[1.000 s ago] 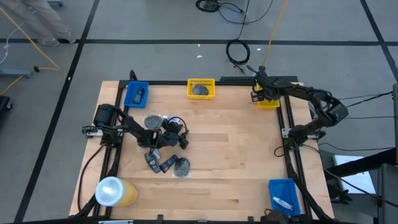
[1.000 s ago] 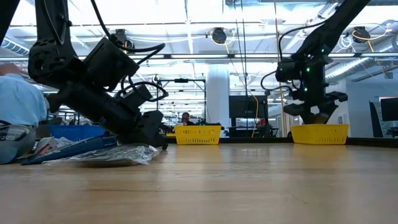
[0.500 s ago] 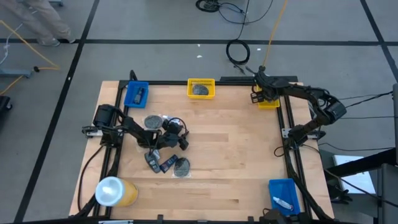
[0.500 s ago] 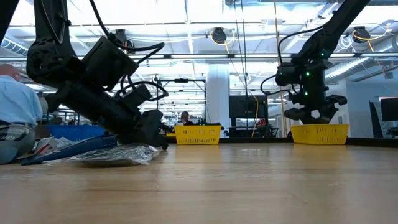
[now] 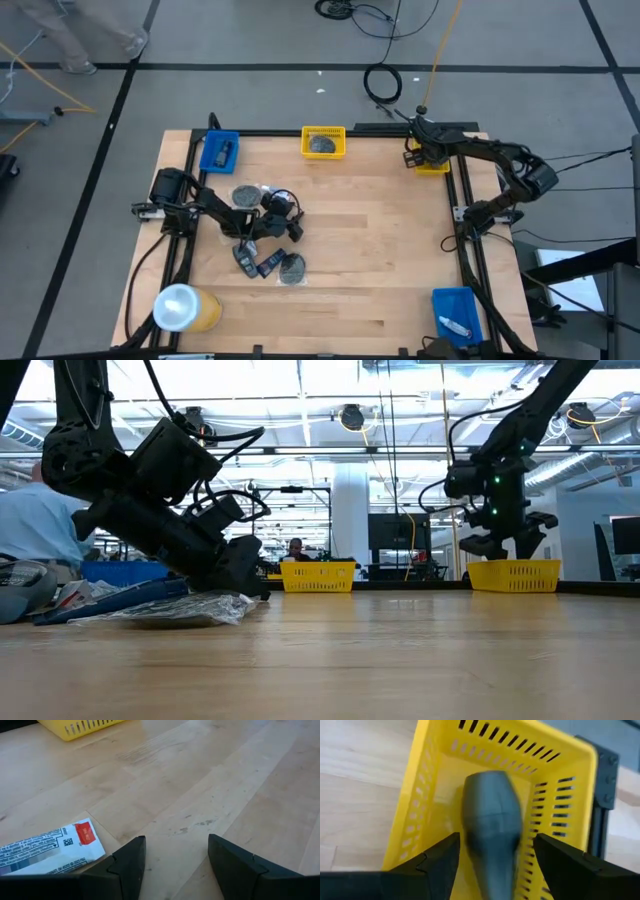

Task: Pick & Place Travel size toiletries
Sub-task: Put the right deodorant into the right yellow bin, then put the hairbrush into the left yellow bin

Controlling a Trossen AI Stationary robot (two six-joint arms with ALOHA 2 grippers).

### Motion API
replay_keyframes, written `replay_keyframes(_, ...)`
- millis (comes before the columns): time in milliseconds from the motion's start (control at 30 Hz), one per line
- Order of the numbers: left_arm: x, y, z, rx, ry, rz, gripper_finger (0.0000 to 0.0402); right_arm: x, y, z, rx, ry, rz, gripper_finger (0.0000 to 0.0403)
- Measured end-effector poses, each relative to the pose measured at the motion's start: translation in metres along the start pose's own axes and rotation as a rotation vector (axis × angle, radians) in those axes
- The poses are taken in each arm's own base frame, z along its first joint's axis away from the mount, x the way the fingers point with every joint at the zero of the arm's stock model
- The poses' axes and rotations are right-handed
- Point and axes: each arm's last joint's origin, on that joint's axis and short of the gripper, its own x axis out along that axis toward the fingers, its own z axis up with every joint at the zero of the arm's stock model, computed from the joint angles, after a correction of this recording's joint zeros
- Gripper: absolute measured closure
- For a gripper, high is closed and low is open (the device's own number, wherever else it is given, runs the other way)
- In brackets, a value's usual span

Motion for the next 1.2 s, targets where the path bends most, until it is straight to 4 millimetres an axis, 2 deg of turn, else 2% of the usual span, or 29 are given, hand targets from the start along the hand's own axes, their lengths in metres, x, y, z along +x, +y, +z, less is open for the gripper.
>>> replay_keyframes(133, 0.0, 0.0, 0.0, 0.0, 0.0, 0.0, 0.019, -0.006, -0.003, 0.003, -0.023, -0.05, -0.007, 0.015)
replay_keyframes(233, 0.0, 0.0, 0.0, 0.0, 0.0, 0.0, 0.019, -0.021, -0.009, 0.006, -0.028, -0.113, 0.002, 0.0153)
replay_keyframes(367, 0.0, 0.0, 0.0, 0.0, 0.0, 0.0, 0.019, -0.054, -0.013, 0.003, -0.012, -0.237, 0.059, 0.016)
replay_keyframes(500, 0.0, 0.0, 0.0, -0.002, 0.0, 0.0, 0.019, -0.094, -0.001, -0.009, -0.086, -0.381, 0.178, 0.0169)
replay_keyframes(667, 0.0, 0.0, 0.0, -0.006, -0.003, -0.001, 0.019, -0.133, 0.039, -0.036, -0.294, -0.502, 0.439, 0.0177)
replay_keyframes(800, 0.0, 0.0, 0.0, -0.011, 0.002, -0.011, 0.019, -0.151, 0.082, -0.061, -0.505, -0.567, 0.616, 0.0179)
replay_keyframes(1000, 0.0, -0.002, 0.0, -0.014, 0.023, -0.065, 0.019, -0.152, 0.15, -0.104, -0.854, -0.68, 0.898, 0.0179)
replay_keyframes(1200, -0.001, -0.004, 0.0, -0.051, 0.027, -0.091, 0.019, -0.15, 0.208, -0.149, -1.06, -0.76, 1.287, 0.0179)
